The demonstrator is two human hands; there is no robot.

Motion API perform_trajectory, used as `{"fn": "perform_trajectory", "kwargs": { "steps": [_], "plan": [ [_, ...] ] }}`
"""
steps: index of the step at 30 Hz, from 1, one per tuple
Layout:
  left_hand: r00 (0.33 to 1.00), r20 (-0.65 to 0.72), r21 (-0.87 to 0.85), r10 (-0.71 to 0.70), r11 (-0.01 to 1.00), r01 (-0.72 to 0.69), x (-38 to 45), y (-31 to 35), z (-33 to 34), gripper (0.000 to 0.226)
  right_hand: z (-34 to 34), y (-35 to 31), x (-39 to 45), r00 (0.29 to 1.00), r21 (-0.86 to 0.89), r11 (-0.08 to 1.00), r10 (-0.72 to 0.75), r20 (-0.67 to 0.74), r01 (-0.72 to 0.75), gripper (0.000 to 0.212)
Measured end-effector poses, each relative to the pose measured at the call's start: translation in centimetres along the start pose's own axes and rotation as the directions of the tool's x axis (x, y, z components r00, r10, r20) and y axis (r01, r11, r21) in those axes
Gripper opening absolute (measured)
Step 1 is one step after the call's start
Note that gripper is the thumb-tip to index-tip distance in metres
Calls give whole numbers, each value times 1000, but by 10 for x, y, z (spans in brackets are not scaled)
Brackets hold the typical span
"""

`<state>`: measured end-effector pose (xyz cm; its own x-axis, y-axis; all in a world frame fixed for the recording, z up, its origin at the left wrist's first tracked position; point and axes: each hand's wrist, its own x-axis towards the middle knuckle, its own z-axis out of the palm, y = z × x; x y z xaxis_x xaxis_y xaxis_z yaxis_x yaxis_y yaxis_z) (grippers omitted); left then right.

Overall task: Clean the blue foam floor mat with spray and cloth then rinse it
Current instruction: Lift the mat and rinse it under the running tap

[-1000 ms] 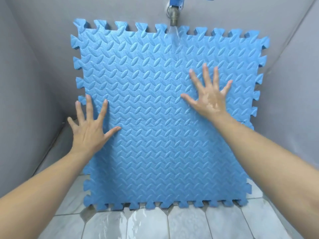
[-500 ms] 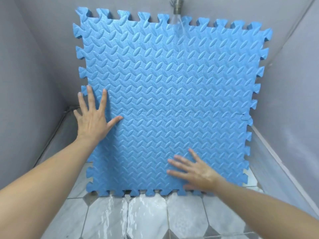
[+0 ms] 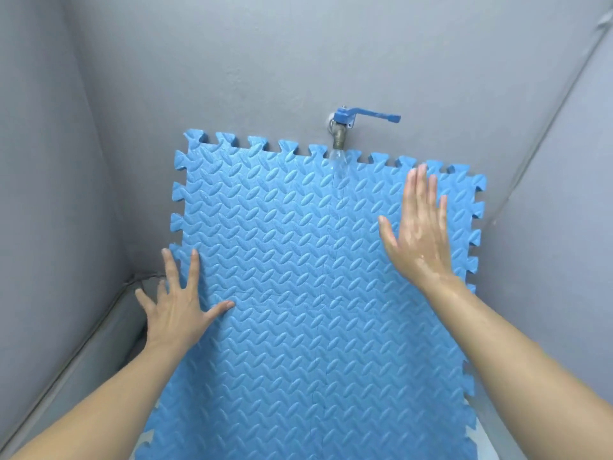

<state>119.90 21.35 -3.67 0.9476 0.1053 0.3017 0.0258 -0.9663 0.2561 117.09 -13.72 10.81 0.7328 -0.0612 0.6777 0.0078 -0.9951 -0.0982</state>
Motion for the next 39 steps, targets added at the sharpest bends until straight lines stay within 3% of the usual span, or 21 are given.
{"fn": "perform_trajectory", "kwargs": {
  "steps": [2,5,10,13,18,21,22,24,26,28,31,34,39],
  "plan": [
    [1000,-6,21,7,1000,-7,0,-1,-2,118,-17,-29,48,995,-59,997,-47,-92,42,86],
    [1000,-17,30,11,999,-11,-2,-3,-5,118,-23,-54,83,994,-121,992,-36,-102,24,93],
    [999,-29,37,15,999,-13,-3,-3,-5,118,-12,-57,99,1000,-233,972,-12,-6,10,95],
    [1000,-4,37,13,999,-13,-3,-3,-6,118,-20,-49,109,990,-250,968,19,139,17,98],
    [1000,16,6,17,1000,-17,-3,-1,-12,119,-36,-42,109,965,-33,999,8,261,1,99],
    [998,48,-121,-36,992,41,-1,-3,-18,121,-28,-19,68,979,236,950,188,83,-203,90],
    [995,63,-191,-71,978,82,0,-4,-19,122,-18,-5,43,948,316,899,317,4,-302,88],
    [982,113,-335,-149,925,178,2,-6,-20,126,4,28,-16,800,358,749,600,-12,-557,95],
    [960,202,-434,-195,861,266,3,-9,-22,129,24,63,-73,597,194,566,776,205,-802,119],
    [945,264,-501,-196,809,308,3,-12,-18,128,33,93,-113,466,97,471,784,410,-877,135],
    [944,256,-565,-209,760,322,1,-17,-9,125,30,110,-134,479,250,413,680,555,-876,134],
    [944,256,-566,-210,759,323,0,-18,-5,121,30,115,-133,506,327,387,695,512,-862,105],
    [956,222,-520,-189,807,280,-6,-25,-2,109,25,116,-137,486,361,348,759,434,-865,92]
  ]
}}
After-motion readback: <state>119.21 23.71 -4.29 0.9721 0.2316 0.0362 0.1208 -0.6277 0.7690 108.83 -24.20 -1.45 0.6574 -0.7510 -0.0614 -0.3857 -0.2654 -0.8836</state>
